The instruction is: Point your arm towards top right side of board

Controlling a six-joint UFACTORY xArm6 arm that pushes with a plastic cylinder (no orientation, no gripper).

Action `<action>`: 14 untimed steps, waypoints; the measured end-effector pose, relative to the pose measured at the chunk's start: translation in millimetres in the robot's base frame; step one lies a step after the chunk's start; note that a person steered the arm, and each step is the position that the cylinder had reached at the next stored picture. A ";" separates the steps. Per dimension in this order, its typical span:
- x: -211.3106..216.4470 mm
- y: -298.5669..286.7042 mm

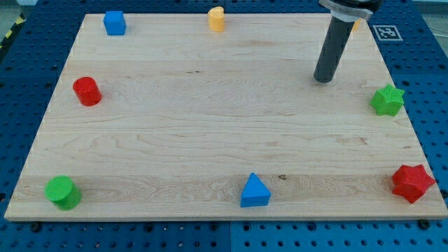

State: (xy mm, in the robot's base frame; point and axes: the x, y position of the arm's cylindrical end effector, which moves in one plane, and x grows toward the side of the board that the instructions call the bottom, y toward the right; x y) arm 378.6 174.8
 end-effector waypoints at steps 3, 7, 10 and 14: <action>-2.7 30.8; -45.8 115.5; -85.8 170.4; -164.7 170.5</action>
State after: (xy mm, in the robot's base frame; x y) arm 213.9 345.3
